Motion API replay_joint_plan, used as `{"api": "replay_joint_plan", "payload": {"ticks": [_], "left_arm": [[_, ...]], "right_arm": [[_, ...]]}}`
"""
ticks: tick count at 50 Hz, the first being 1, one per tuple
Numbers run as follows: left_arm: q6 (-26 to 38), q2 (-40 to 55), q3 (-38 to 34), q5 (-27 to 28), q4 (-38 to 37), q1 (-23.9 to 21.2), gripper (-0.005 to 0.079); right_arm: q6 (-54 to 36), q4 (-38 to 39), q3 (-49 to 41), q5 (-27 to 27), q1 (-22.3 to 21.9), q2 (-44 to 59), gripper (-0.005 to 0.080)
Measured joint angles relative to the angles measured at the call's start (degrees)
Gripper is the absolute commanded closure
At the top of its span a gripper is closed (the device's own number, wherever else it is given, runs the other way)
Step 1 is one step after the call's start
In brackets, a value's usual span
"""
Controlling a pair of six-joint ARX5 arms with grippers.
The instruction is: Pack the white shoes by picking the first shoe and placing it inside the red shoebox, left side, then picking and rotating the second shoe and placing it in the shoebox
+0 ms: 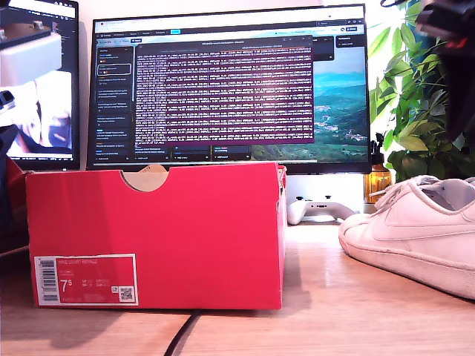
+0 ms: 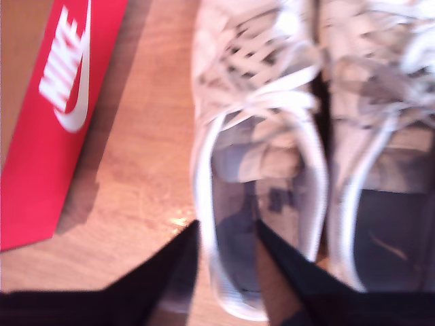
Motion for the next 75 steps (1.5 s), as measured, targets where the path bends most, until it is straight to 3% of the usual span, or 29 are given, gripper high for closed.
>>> {"api": "replay_joint_plan", "payload": {"ticks": [15, 34, 37, 42, 50, 60, 75], "left_arm": [[0.00, 0.00, 0.00, 0.98, 0.02, 0.00, 0.0762], [0.00, 0.00, 0.00, 1.01, 0.04, 0.00, 0.0762], [0.00, 0.00, 0.00, 0.98, 0.04, 0.00, 0.0761], [0.00, 0.00, 0.00, 0.98, 0.02, 0.00, 0.0762], [0.00, 0.00, 0.00, 0.98, 0.02, 0.00, 0.0762], [0.00, 0.00, 0.00, 0.96, 0.02, 0.00, 0.0762], [0.00, 0.00, 0.00, 0.96, -0.17, 0.00, 0.0761]], "right_arm": [[-1.22, -0.11, 0.00, 0.39, 4.02, 8.46, 0.0442], [-2.91, 0.76, 0.00, 1.68, 4.37, 19.06, 0.0456], [-2.97, 1.11, 0.00, 1.68, 4.37, 20.33, 0.0515], [-3.10, 2.40, 0.00, 1.51, 4.37, 21.29, 0.0779], [-2.49, 5.46, 0.00, 1.40, 4.74, 21.29, 0.0765], [1.29, 3.45, 2.12, 1.25, 5.68, 21.29, 0.0765], [9.62, -0.87, 16.24, -2.10, 9.07, 19.93, 0.0765]]}}
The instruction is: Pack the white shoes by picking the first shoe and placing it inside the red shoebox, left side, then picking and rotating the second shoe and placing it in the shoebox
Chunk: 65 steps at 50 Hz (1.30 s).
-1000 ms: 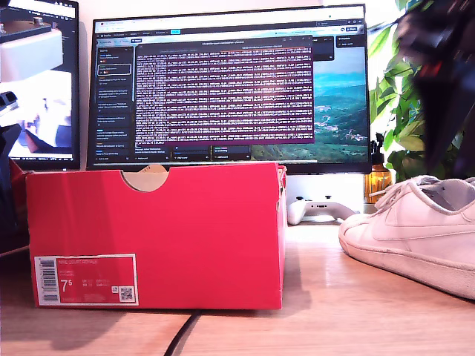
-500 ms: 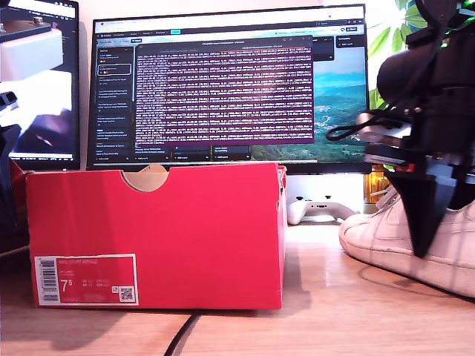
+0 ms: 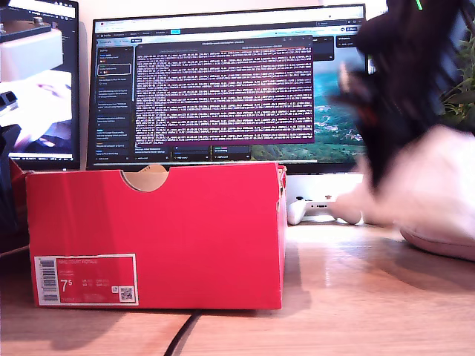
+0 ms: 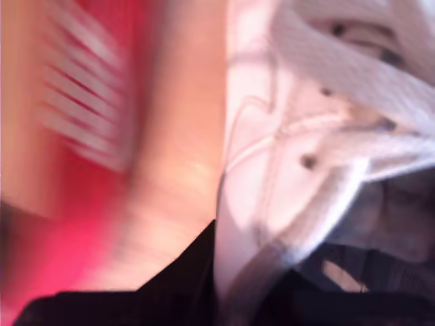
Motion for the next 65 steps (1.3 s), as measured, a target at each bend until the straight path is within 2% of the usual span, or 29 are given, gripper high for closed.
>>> {"api": "replay_joint_plan", "payload": {"ticks": [12, 13, 16, 19, 21, 25, 37, 43, 56, 65], "left_arm": [[0.00, 0.00, 0.00, 0.04, 0.00, 0.00, 0.0762], [0.00, 0.00, 0.00, 0.04, 0.00, 0.00, 0.0762], [0.00, 0.00, 0.00, 0.04, 0.00, 0.00, 0.0762], [0.00, 0.00, 0.00, 0.04, 0.02, 0.00, 0.0762], [0.00, 0.00, 0.00, 0.04, 0.02, 0.00, 0.0762], [0.00, 0.00, 0.00, 0.04, 0.04, 0.00, 0.0762], [0.00, 0.00, 0.00, 0.02, 0.09, 0.00, 0.0761], [0.00, 0.00, 0.00, 0.00, 0.09, 0.00, 0.0762], [0.00, 0.00, 0.00, 0.00, 0.11, 0.00, 0.0761], [0.00, 0.00, 0.02, 0.00, 0.11, 0.00, 0.0761]], "right_arm": [[8.92, 0.26, 9.53, -0.72, 4.61, -3.67, 0.0765], [12.48, 0.96, 10.01, -1.03, 5.09, -3.72, 0.0765], [16.48, 4.22, 10.36, -1.97, 6.56, -3.72, 0.0765], [16.72, 7.30, 10.36, -2.54, 8.26, -3.67, 0.0765], [23.56, 9.18, 10.36, -2.58, 9.57, -3.67, 0.0765], [26.93, 13.09, 10.36, -2.58, 12.68, -3.67, 0.0765], [37.22, 27.36, 10.36, 0.24, 20.61, -2.45, 0.0765], [39.01, 29.66, 10.36, 0.76, 21.79, 1.05, 0.0765], [41.86, 32.70, 10.34, 1.29, 21.49, 12.44, 0.0765], [41.97, 32.94, 10.34, 1.60, 21.94, 14.01, 0.0765]]}}
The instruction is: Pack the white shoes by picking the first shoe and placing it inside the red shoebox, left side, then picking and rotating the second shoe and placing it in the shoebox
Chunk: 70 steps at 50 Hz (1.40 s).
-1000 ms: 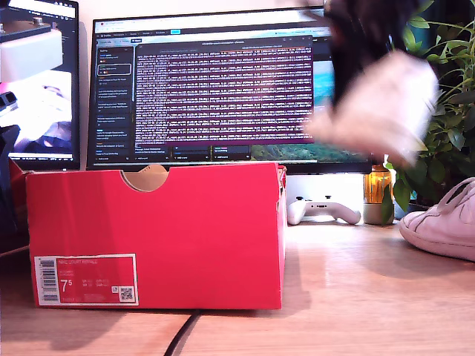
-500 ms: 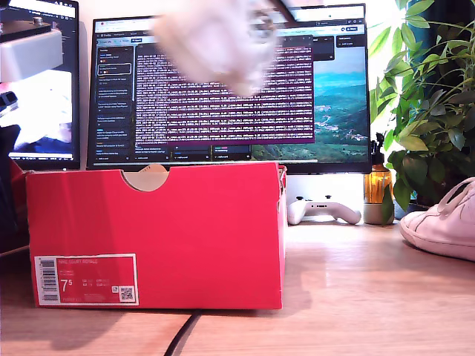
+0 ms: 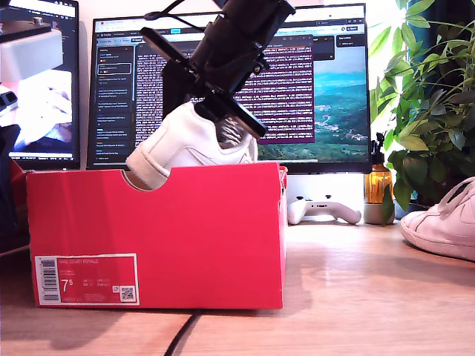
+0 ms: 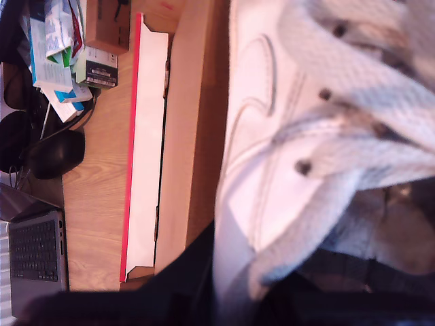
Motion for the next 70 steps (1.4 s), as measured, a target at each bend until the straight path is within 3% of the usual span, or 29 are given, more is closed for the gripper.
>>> {"api": "replay_joint_plan", "payload": {"ticks": [12, 23, 50, 63, 70], "left_arm": [[0.00, 0.00, -0.02, 0.00, 0.02, 0.00, 0.0762], [0.00, 0.00, 0.00, 0.00, 0.11, 0.00, 0.0762], [0.00, 0.00, -0.02, 0.00, 0.11, 0.00, 0.0761], [0.00, 0.00, -0.02, 0.00, 0.13, 0.00, 0.0761], [-0.07, 0.00, -0.02, 0.00, 0.09, 0.00, 0.0761]], "right_arm": [[0.07, -2.32, 0.00, 0.44, 2.80, 0.68, 0.0765], [0.02, -2.78, 0.00, 4.57, 6.25, 1.70, 0.0765], [1.27, 0.33, 0.00, 9.64, 5.88, 9.09, 0.0761], [0.11, 2.40, 0.02, 8.87, 5.57, 9.07, 0.0464], [-0.44, 2.75, 0.22, 7.82, 5.60, 9.07, 0.0440]]}}
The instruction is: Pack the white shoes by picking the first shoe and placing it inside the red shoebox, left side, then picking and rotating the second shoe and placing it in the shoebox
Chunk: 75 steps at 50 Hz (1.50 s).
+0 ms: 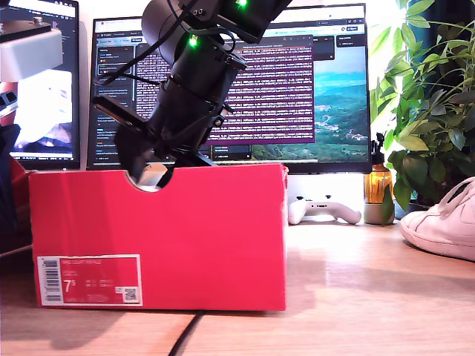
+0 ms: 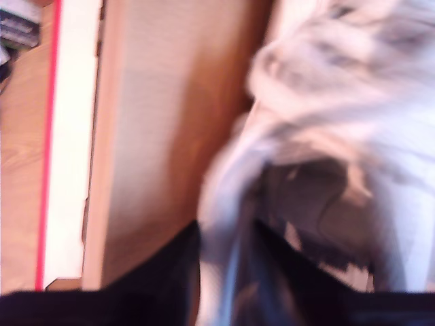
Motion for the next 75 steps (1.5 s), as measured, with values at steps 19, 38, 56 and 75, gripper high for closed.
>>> {"api": "replay_joint_plan", "payload": {"ticks": [19, 38, 56, 75], "left_arm": [[0.00, 0.00, 0.00, 0.00, -0.28, 0.00, 0.0761], [-0.02, 0.00, 0.00, 0.00, -0.28, 0.00, 0.0761], [-0.02, 0.00, 0.00, 0.02, -0.28, 0.00, 0.0761], [-0.02, 0.00, 0.00, 0.92, -0.26, 0.00, 0.0761]], "right_arm": [[-6.25, -13.25, 8.66, -0.02, -1.68, 0.00, 0.0425], [-10.14, -33.66, 30.53, 1.46, -7.89, -0.33, 0.0424], [9.35, -59.34, 33.75, 14.97, -15.56, -0.70, 0.0426], [12.33, -58.95, 31.91, 22.10, -18.53, -7.32, 0.0371]]}}
